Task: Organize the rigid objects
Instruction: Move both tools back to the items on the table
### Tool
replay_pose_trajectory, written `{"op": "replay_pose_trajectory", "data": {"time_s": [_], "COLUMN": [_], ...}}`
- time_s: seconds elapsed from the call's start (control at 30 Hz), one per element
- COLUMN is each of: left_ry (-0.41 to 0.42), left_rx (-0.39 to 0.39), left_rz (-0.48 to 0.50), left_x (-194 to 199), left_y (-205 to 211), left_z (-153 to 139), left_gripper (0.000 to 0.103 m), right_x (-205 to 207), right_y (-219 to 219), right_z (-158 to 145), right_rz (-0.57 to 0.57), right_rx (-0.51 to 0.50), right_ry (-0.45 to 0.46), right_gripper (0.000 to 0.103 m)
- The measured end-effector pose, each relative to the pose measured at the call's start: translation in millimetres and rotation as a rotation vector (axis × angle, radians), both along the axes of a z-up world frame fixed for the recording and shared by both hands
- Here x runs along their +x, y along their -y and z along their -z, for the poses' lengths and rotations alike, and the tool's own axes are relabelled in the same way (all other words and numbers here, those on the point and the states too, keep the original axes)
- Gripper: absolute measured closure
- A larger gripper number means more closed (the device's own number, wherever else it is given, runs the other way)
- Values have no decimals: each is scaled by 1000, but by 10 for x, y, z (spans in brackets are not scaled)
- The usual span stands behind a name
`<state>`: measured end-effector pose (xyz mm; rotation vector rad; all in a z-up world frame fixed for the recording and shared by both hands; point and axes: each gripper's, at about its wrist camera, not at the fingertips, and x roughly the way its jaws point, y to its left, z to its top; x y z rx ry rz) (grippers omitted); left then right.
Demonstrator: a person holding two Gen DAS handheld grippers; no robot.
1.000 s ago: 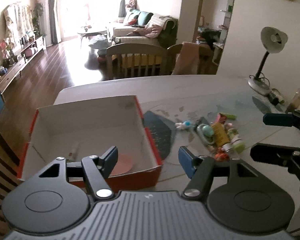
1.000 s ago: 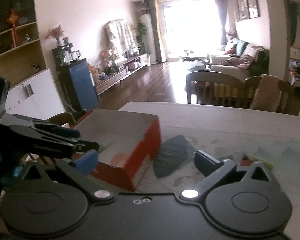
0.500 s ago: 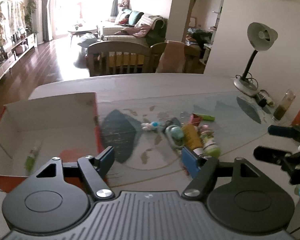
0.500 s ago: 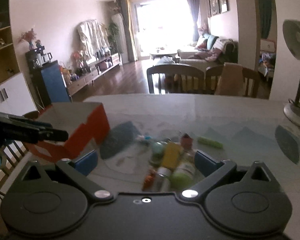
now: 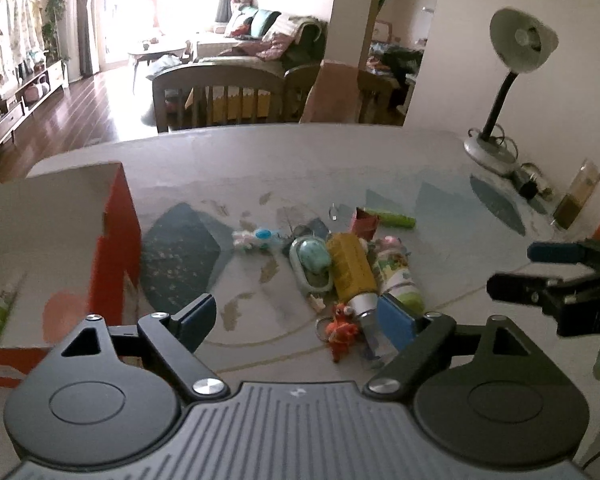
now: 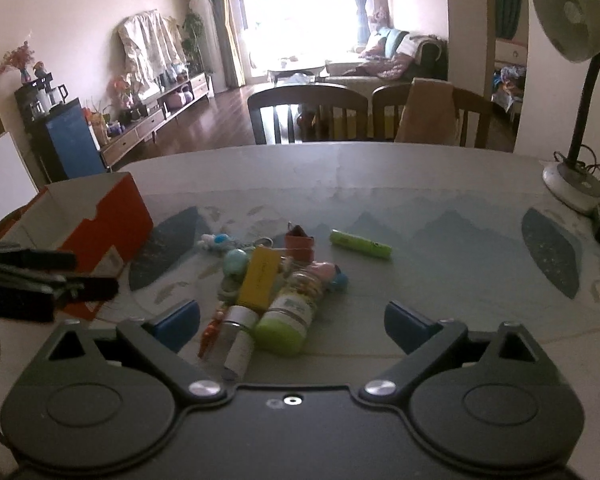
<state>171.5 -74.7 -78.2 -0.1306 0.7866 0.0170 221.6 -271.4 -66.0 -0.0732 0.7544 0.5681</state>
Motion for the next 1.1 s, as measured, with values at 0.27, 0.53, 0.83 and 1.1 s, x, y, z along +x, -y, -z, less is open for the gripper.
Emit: {"op": "replay_pose_trajectory", "data": {"time_s": [0.27,0.53,0.83,1.1], "left_ry": [-65,-76,-117,-135], "left_rx": [12,20,-3,-65], "left_rz": [-21,-38,-20,12], "left_x": [234,366,488,580], "left_y": [114,108,96,67], "left_z": [431,699,926,1043], "left_gripper": [4,4,4,4], "right_x": [282,570,747,814], "right_y": [-117,-283,-424,-474], "right_z": [237,486,628,698], "right_rz": [-9,38,47,25], "right_rx": [-26,-37,-45,-40], "right_ry": [-78,-160,-225,-274], "right_gripper": [12,21,29,38]}}
